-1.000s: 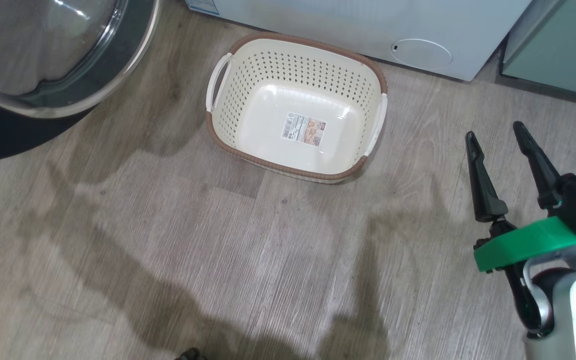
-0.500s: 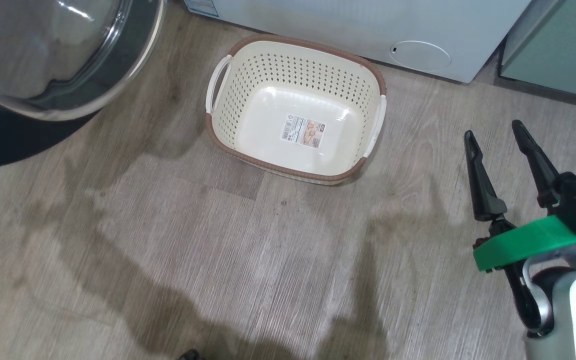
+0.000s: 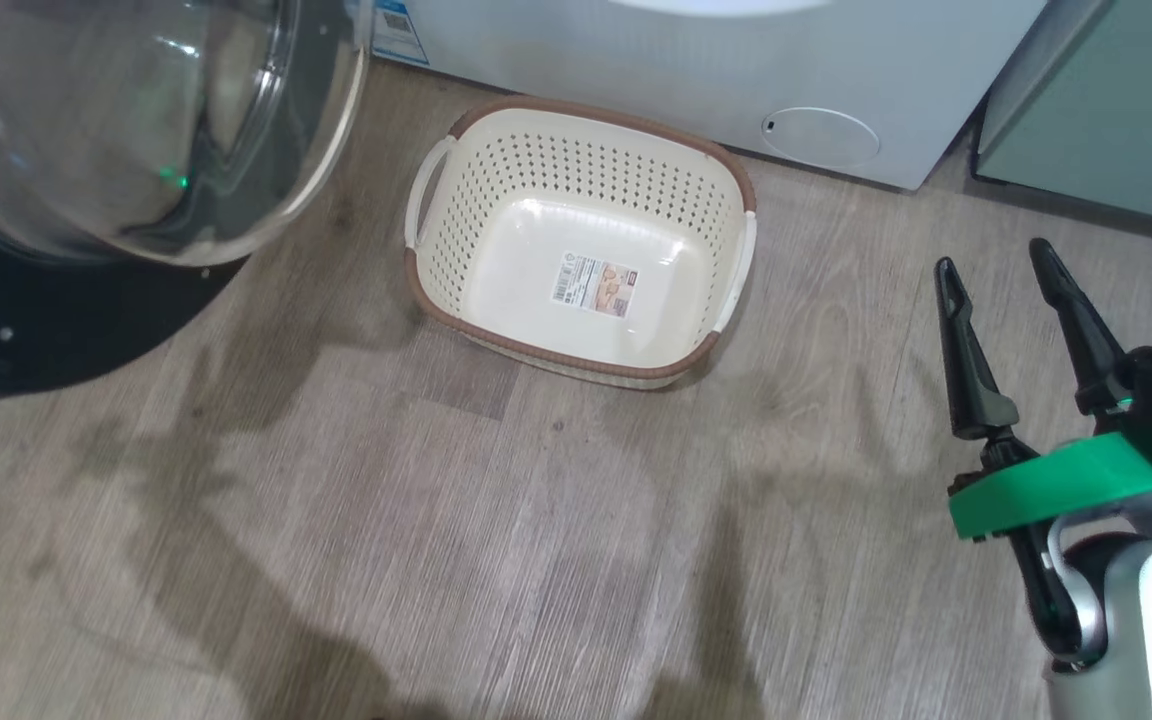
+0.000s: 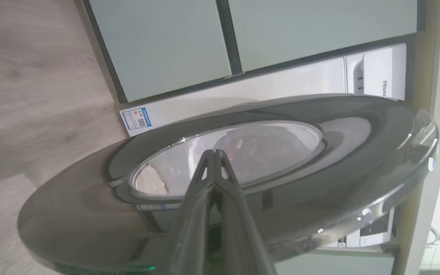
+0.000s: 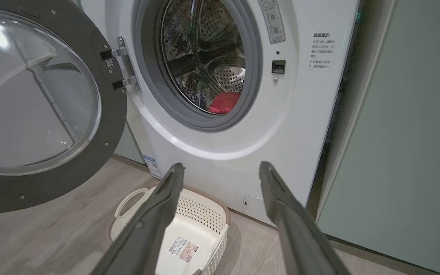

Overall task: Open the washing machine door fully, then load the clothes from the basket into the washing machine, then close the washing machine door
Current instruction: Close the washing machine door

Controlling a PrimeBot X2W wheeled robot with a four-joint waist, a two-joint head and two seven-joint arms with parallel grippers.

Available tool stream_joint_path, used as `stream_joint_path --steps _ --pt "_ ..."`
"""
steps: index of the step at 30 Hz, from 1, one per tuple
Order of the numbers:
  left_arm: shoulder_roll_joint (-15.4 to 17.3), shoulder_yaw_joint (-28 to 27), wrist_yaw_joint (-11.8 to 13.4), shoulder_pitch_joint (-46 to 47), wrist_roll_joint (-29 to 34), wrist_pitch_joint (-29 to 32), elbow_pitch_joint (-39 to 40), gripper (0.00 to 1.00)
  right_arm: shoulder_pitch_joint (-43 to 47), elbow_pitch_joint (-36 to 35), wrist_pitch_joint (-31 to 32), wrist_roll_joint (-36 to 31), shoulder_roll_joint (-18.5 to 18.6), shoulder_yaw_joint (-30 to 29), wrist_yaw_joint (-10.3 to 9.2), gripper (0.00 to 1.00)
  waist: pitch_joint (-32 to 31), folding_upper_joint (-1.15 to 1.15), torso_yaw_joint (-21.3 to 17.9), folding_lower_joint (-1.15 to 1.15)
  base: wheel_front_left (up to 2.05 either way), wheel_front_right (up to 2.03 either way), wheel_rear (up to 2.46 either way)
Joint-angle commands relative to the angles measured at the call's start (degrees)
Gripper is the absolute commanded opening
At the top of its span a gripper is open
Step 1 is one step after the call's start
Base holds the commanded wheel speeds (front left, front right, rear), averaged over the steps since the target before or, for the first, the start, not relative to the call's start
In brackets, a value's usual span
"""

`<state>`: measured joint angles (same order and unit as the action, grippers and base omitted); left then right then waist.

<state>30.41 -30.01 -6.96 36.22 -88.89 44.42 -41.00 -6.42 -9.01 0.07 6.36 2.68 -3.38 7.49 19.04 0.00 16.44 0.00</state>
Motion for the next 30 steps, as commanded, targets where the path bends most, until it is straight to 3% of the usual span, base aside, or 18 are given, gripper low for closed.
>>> stream_joint_path --steps 1,17,30 --pt "2.5 -1.7 -0.5 -1.0 -1.3 2.2 4.0 0.0 -1.0 -1.4 -0.9 0.7 0.2 1.2 0.0 1.0 -0.4 0.0 -0.2 0.0 0.0 0.0 0.0" --pt "-2.3 -1.1 -0.3 -11.9 -5.9 13.0 21.4 0.0 -1.0 3.1 -5.7 4.4 0.2 1.3 0.0 1.0 -2.7 0.0 -3.7 0.0 0.0 0.0 0.0" --pt "-7.5 2.2 1.8 -18.8 -9.6 19.5 39.4 0.0 -1.1 7.1 -9.7 7.6 0.2 2.2 0.0 1.0 -3.8 0.0 -11.3 0.0 0.0 0.0 0.0"
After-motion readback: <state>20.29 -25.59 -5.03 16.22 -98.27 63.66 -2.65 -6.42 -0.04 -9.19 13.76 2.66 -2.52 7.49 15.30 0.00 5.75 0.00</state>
